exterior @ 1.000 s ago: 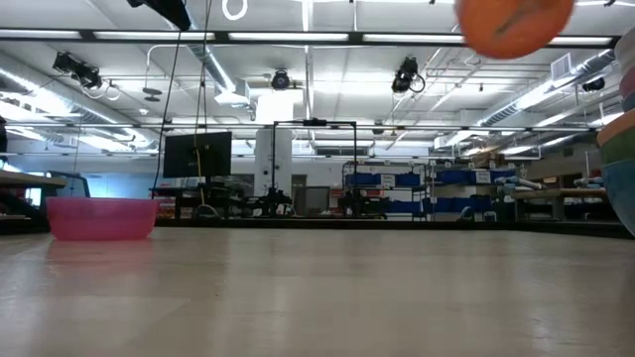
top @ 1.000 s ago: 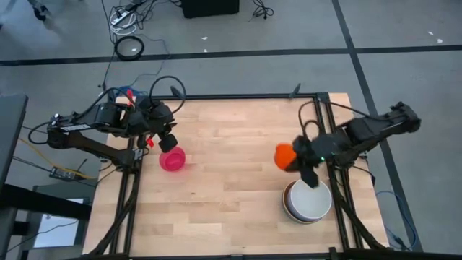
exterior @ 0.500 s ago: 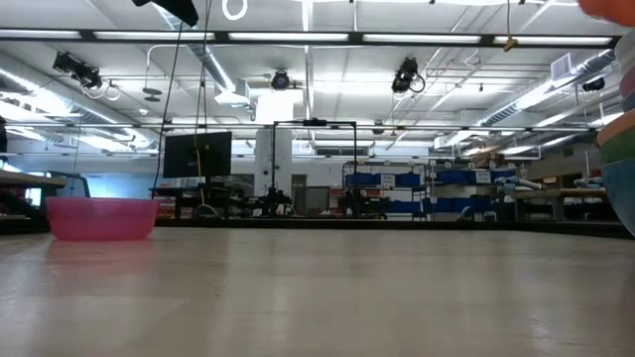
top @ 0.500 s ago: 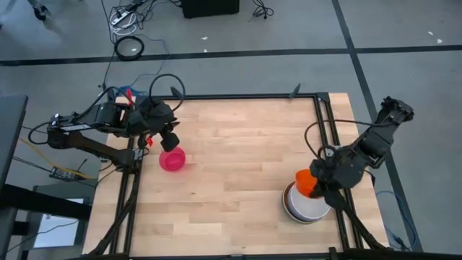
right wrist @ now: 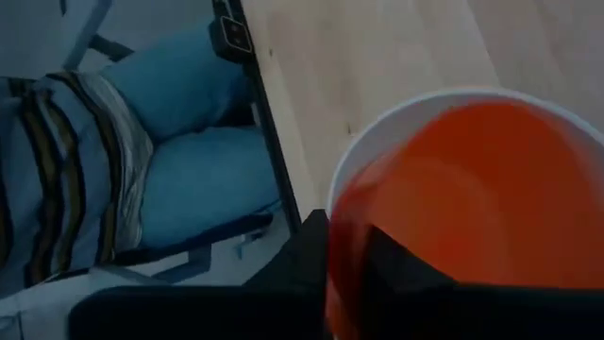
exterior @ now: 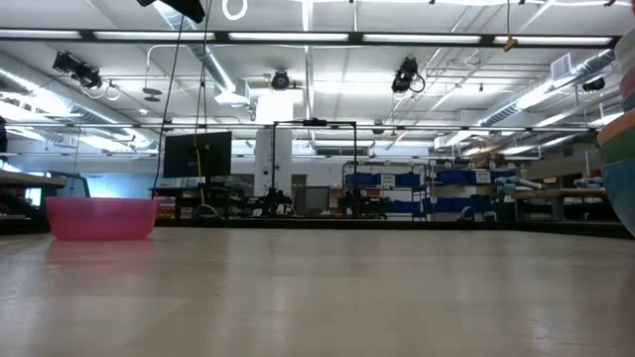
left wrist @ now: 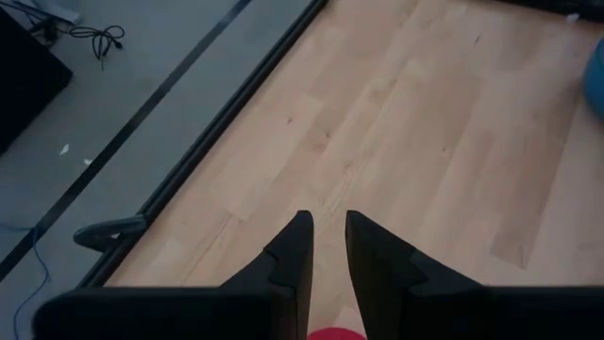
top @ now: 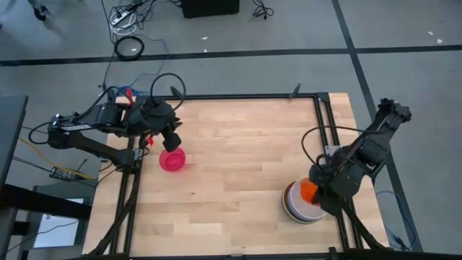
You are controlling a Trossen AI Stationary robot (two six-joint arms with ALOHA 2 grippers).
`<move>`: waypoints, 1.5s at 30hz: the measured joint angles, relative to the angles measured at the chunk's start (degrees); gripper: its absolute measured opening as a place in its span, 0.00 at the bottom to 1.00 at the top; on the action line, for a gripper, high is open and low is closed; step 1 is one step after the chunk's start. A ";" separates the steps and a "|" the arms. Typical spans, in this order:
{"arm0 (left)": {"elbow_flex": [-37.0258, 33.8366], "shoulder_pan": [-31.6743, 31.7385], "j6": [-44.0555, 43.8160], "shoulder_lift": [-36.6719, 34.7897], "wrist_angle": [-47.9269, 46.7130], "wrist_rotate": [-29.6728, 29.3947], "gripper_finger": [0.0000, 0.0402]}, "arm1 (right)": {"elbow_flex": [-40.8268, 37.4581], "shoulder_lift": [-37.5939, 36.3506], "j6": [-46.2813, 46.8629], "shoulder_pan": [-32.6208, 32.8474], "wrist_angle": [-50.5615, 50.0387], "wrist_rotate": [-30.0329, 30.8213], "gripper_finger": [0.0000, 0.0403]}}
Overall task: Nest bowls inside each other
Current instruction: Stack the orange bowl into the white bowl, then stack the red bowl into the orange bowl
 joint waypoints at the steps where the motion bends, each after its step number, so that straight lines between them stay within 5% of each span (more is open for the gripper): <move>1: 0.00 0.00 0.02 0.02 0.00 0.02 0.18 | 0.00 0.39 0.47 -0.02 -0.03 -0.14 0.10; 15: 0.00 0.00 -0.01 0.04 -0.02 0.13 0.18 | 0.00 3.31 0.64 -0.55 0.19 -0.82 0.39; 19: 0.00 0.02 -1.52 0.04 -0.34 2.37 0.18 | 0.00 1.21 -0.86 -0.55 -1.32 7.30 0.38; 27: -0.30 -0.01 -5.69 2.03 -7.73 6.42 0.18 | 0.00 -1.92 0.52 -0.55 -12.64 32.91 0.37; 33: -8.66 -1.13 -8.18 2.25 -7.74 8.04 0.18 | 0.00 -1.50 3.40 -1.49 -19.01 48.69 0.37; 38: -18.70 -1.51 -10.32 2.10 -4.78 9.44 0.18 | 0.00 -1.43 2.54 -5.04 -20.92 54.21 0.37; 45: -31.07 -1.51 -13.15 2.21 4.89 14.15 0.18 | 0.00 -1.41 -2.85 -9.04 -19.37 54.13 0.36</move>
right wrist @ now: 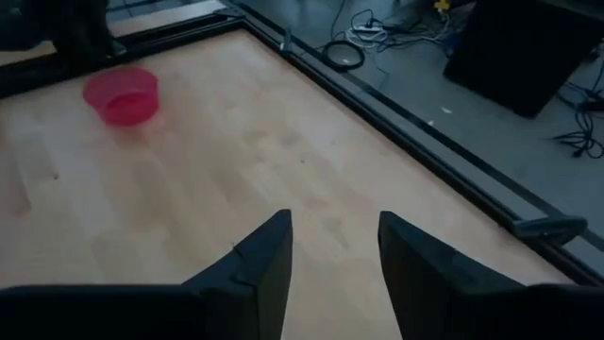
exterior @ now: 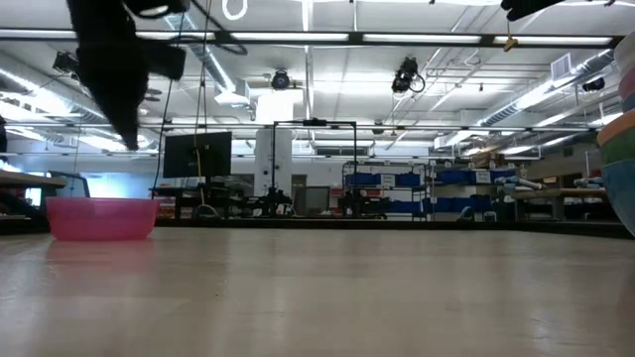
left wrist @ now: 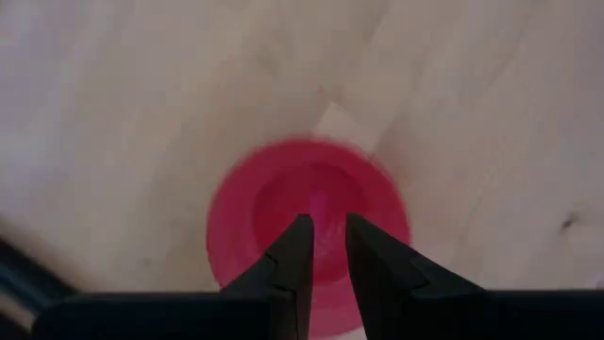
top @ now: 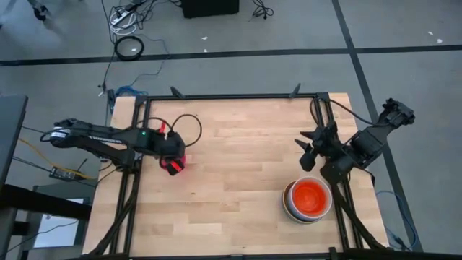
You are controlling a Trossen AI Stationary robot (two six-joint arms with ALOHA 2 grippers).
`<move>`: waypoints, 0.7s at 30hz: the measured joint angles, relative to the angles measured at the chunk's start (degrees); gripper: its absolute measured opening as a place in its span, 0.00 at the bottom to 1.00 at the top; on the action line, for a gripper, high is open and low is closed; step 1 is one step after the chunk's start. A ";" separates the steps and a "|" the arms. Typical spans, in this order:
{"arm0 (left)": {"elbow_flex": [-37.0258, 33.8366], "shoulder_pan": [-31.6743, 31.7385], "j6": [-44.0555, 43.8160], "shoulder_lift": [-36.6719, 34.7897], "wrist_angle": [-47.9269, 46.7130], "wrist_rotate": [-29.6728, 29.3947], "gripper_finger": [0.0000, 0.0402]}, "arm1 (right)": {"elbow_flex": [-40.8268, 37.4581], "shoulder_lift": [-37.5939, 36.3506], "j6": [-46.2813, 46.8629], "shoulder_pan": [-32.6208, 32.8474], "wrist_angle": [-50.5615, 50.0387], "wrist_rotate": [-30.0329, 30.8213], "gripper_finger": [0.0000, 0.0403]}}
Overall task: Nest bowls inside each other
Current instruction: Stack the red bowl into the orange bowl
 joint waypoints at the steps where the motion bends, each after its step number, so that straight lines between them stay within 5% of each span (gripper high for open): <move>1: -1.39 0.00 -1.00 -0.01 0.20 0.86 0.18 | 0.00 0.00 -0.30 -0.16 0.19 -0.26 0.36; 10: -7.97 -1.16 -3.30 -0.04 8.87 14.32 0.19 | 0.00 0.00 -2.81 -1.21 2.63 -2.10 0.36; 21: -8.12 -1.09 -4.25 -0.04 9.77 14.65 0.29 | 0.00 0.04 -3.18 -1.21 2.88 -3.25 0.36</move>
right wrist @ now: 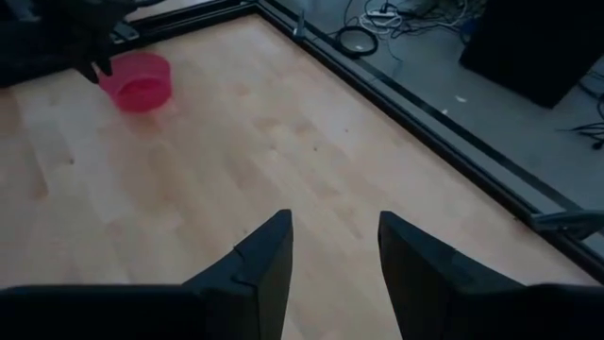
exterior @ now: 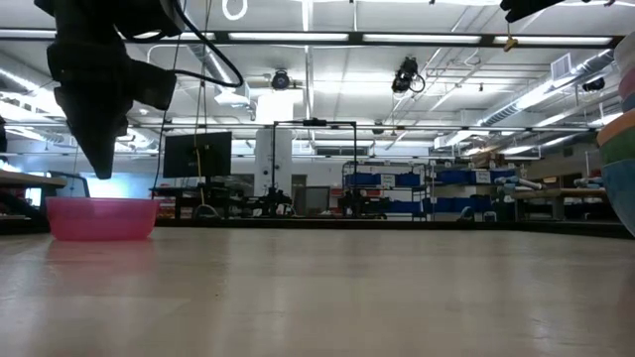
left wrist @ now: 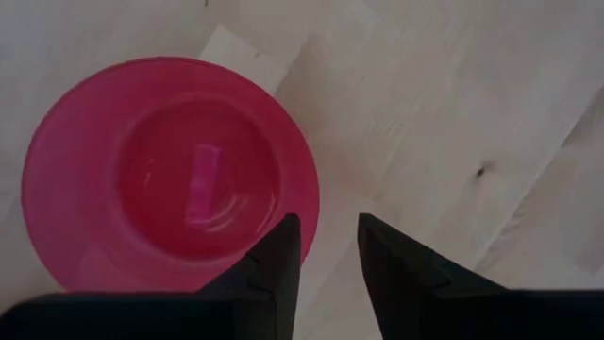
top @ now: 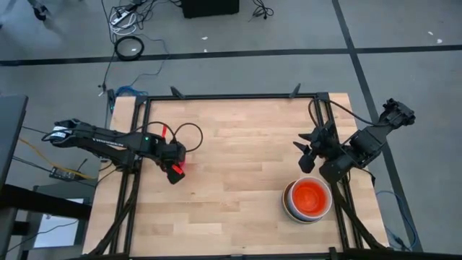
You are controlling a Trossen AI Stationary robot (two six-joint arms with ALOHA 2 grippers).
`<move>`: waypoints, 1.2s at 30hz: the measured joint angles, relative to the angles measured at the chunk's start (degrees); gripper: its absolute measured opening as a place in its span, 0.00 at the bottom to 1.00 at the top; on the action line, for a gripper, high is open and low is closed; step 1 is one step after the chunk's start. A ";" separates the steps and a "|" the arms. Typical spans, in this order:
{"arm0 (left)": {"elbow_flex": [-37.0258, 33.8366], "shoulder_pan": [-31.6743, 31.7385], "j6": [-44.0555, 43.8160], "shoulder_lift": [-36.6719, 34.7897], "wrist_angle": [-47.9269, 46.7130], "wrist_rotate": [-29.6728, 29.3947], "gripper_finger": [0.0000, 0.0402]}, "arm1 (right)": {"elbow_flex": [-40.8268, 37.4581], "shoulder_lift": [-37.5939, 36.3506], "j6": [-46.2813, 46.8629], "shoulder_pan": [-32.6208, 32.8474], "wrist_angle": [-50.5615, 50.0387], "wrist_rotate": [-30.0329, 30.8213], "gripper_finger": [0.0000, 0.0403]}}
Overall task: Nest bowls inside each other
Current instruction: Stack the red bowl into the orange bowl
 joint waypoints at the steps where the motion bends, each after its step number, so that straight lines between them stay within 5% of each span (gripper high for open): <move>1: 0.00 0.00 -0.33 0.00 -0.01 -0.12 0.30 | 0.00 -0.02 0.00 0.00 0.00 -0.04 0.36; 20: -0.54 -1.49 -2.04 7.35 1.94 -4.25 0.30 | 0.00 -0.02 -0.42 0.04 0.15 -1.57 0.36; 31: -9.08 -1.49 -3.73 7.54 12.53 -4.35 0.30 | 0.00 0.00 -0.61 0.04 0.46 -1.57 0.36; 36: -9.68 -1.49 -3.57 7.53 13.72 -3.54 0.17 | 0.00 0.00 -0.61 0.04 0.46 -1.57 0.36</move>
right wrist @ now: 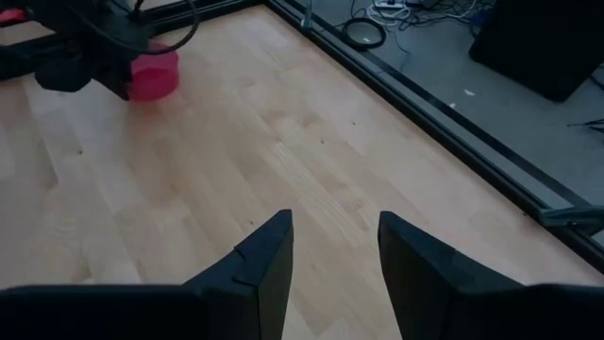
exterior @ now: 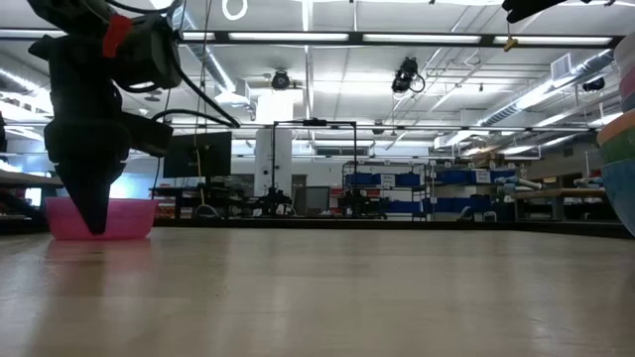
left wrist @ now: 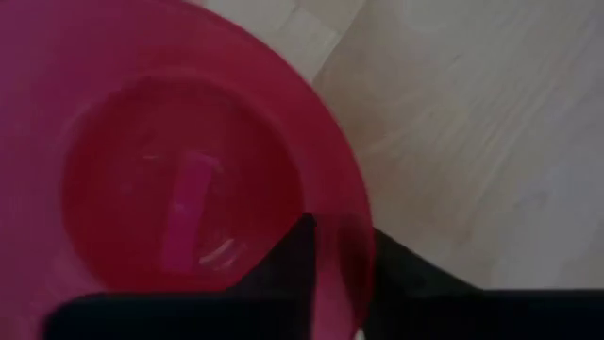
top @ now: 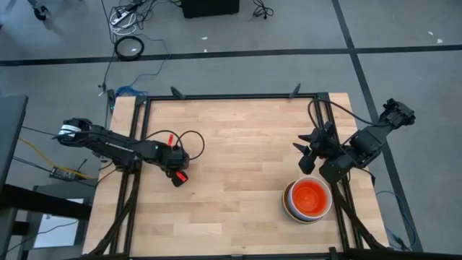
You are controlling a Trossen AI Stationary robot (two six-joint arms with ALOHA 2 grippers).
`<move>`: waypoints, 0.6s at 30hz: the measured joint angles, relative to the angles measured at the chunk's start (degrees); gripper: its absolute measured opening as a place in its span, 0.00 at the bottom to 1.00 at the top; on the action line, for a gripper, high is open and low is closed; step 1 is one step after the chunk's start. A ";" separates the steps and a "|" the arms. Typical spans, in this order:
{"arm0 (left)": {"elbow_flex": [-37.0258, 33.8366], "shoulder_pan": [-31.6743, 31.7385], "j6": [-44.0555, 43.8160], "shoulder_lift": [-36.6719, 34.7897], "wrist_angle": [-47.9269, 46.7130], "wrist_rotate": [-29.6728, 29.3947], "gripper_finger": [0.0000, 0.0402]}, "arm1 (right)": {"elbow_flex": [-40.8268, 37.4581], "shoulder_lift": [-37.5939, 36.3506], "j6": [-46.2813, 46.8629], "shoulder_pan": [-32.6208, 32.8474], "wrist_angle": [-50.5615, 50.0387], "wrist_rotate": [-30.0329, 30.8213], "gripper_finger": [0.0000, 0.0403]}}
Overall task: Nest bowls inside each other
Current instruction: Stack the red bowl into the orange bowl
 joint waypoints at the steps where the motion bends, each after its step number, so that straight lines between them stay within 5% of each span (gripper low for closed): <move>1: 0.00 0.00 0.20 -0.01 0.04 -0.03 0.11 | 0.00 0.00 -0.01 0.00 0.00 0.00 0.36; 3: 0.13 0.00 0.82 -0.13 0.49 -0.33 0.04 | 0.00 0.00 -0.02 0.00 0.00 0.00 0.36; 13: 7.87 0.00 7.21 -0.07 3.38 -1.44 0.01 | 0.00 0.00 -0.54 -0.30 -0.95 1.90 0.36; 18: 17.82 0.00 18.39 -0.09 17.89 -2.22 0.01 | 0.00 0.00 -0.54 -2.60 -2.37 2.45 0.36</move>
